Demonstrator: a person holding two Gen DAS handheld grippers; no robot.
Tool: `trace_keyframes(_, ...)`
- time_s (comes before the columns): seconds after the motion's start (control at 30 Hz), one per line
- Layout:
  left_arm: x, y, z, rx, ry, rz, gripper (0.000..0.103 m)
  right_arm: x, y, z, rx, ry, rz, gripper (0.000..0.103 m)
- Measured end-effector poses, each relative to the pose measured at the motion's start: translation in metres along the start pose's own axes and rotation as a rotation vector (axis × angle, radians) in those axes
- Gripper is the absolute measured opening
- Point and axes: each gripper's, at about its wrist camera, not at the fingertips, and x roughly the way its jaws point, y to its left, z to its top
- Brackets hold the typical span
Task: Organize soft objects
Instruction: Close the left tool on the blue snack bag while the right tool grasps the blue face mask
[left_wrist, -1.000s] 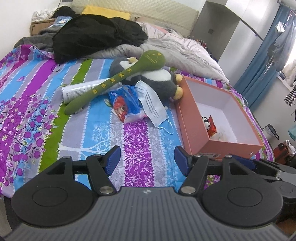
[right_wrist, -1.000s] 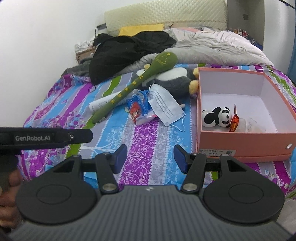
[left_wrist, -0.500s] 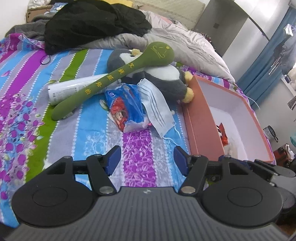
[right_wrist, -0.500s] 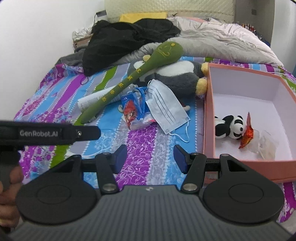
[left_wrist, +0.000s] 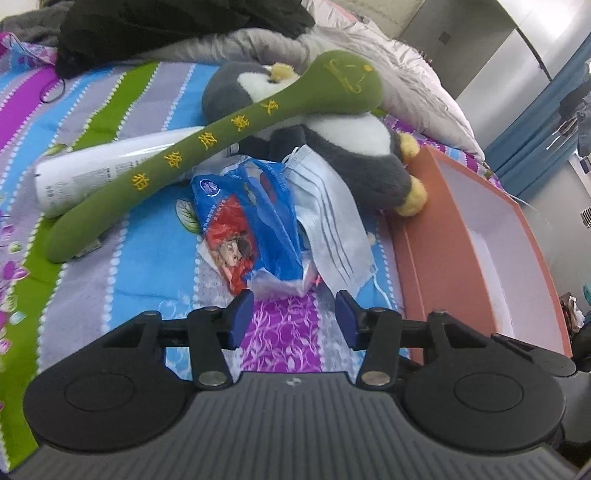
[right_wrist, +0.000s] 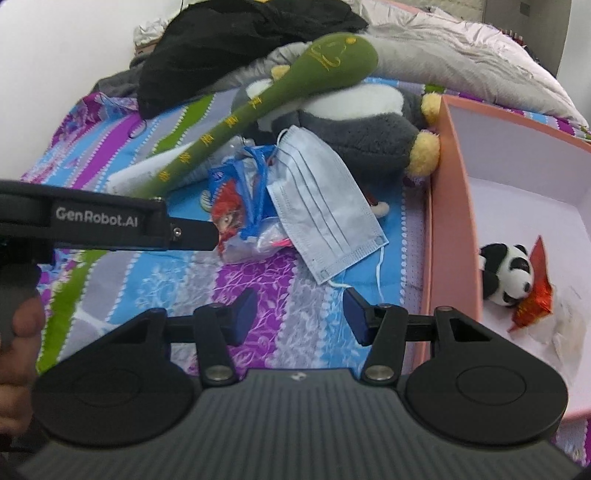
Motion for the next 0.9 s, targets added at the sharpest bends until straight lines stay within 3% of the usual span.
trace_keyframes(0.43,0.066,0.010,0.022,-0.026,0.051,-0.044,0.037,0.070,-0.001,0.013,-0.059,0.034,-0.030,0.042)
trace_keyframes(0.63,0.081,0.009,0.026,-0.025,0.057,-0.027,0.018,0.083,-0.003,0.013,-0.073,0.054,-0.049,0.025)
trace_keyframes(0.67,0.080,0.008,0.026,-0.024,0.052,-0.030,0.014,0.082,-0.003,0.014,-0.071,0.054,-0.050,0.017)
trace_keyframes(0.77,0.076,0.006,0.026,-0.015,0.032,-0.017,0.009,0.077,-0.004,0.014,-0.077,0.037,-0.058,0.008)
trace_keyframes(0.9,0.063,0.006,0.024,-0.024,0.011,-0.012,0.007,0.062,-0.004,0.016,-0.082,0.008,-0.069,0.005)
